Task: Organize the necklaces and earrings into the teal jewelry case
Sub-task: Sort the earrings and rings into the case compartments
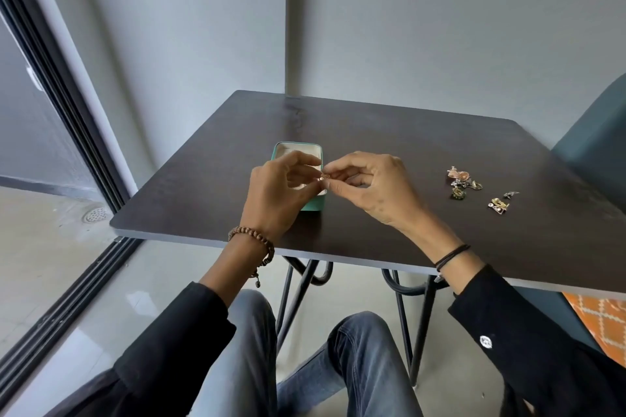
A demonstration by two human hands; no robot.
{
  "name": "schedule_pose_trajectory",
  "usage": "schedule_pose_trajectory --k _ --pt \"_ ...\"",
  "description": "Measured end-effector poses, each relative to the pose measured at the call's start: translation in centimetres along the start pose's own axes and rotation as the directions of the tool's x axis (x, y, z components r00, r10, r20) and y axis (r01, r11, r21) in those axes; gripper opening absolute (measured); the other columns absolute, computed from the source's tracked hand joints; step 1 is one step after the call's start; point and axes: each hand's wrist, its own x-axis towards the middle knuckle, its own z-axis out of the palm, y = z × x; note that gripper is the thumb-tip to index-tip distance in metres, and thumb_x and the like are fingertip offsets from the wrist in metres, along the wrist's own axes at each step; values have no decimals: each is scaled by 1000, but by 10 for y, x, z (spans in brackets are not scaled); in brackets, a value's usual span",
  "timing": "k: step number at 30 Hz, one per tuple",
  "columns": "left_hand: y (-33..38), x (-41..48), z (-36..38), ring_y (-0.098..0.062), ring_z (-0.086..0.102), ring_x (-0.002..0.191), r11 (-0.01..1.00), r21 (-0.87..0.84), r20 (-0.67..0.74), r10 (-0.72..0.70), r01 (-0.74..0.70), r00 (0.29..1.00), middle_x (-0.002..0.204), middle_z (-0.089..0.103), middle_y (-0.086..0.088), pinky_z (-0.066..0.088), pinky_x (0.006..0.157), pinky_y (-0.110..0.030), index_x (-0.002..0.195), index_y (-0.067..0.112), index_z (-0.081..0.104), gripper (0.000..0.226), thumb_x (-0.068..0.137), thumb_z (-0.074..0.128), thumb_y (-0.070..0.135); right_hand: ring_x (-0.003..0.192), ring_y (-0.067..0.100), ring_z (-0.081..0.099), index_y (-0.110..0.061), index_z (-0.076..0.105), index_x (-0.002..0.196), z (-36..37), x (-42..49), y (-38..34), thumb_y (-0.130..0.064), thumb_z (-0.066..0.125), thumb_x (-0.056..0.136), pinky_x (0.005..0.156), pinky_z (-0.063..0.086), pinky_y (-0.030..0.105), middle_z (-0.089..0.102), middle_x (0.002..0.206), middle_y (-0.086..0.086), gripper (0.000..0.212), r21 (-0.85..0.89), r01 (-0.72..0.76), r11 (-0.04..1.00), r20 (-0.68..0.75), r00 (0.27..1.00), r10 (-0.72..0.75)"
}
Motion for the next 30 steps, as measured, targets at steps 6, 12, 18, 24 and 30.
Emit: schedule_pose_trajectory --k 6,12,18,24,30 --pt "-22 -12 -11 -15 61 104 953 288 -12 -98 97 995 124 67 -2 55 85 -35 110 27 72 22 89 71 33 84 6 74 -20 79 98 10 2 7 -22 83 83 84 62 33 78 92 -7 16 -23 -99 995 63 993 101" --pt "-32 -27 -11 -7 53 96 961 249 50 -133 117 990 117 65 -1 41 78 -16 119 20 68 33 89 72 31 84 3 73 -21 79 100 18 -1 6 -24 83 84 84 61 28 78 92 -8 17 -91 -121 988 122 984 132" --pt "-37 -34 -10 -1 52 89 973 197 12 -128 123 992 105 56 11 37 70 4 124 19 64 42 87 74 33 81 -3 70 -23 80 100 22 -2 5 -25 82 84 80 57 16 76 92 -11 17 -176 -93 980 177 976 124" --pt "-41 -34 -8 -5 53 99 974 184 10 -134 130 991 122 64 -1 42 82 -13 126 19 63 46 86 75 36 78 -9 65 -24 81 101 23 3 7 -28 82 84 67 45 4 74 88 -15 18 -279 -66 958 199 972 125" --pt "-42 -34 -8 -3 52 97 975 182 6 -131 128 991 124 64 -2 38 72 0 126 19 63 46 85 75 35 77 -4 68 -23 82 99 23 6 9 -23 85 81 69 46 2 77 88 -10 18 -310 -73 948 160 979 127"
